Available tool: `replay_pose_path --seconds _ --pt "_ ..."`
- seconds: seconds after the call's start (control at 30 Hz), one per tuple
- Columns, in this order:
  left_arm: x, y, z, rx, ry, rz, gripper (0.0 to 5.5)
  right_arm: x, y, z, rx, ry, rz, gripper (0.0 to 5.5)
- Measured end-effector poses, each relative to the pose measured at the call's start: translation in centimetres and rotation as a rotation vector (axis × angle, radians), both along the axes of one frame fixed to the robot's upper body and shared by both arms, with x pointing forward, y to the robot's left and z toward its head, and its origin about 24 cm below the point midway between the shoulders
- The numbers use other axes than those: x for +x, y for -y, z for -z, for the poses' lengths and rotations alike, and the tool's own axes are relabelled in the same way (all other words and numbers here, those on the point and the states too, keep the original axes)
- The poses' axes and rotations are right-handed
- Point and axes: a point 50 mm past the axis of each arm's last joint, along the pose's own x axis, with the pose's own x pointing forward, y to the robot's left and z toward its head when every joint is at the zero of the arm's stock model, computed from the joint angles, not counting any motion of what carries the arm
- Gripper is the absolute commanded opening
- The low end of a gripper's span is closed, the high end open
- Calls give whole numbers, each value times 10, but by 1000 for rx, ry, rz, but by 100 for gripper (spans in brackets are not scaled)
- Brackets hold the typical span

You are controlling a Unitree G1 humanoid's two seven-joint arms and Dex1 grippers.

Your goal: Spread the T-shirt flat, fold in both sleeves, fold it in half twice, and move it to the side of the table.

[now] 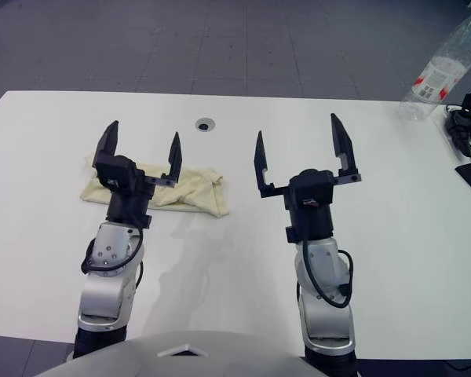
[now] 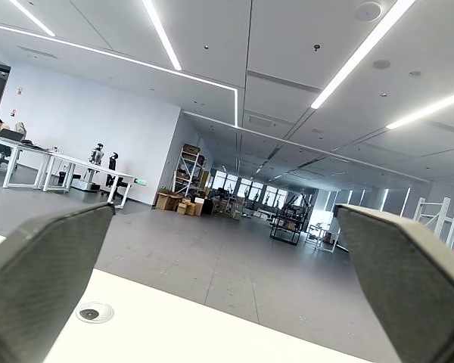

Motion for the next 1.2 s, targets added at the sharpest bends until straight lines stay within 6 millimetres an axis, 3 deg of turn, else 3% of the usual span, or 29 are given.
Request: replay_pose_path --seconds 0.5,1.2 --pt "14 4 5 29 8 15 540 9 0 5 -15 -11 6 538" --pt "16 6 4 27 19 42 540 13 0 3 -13 1 10 538"
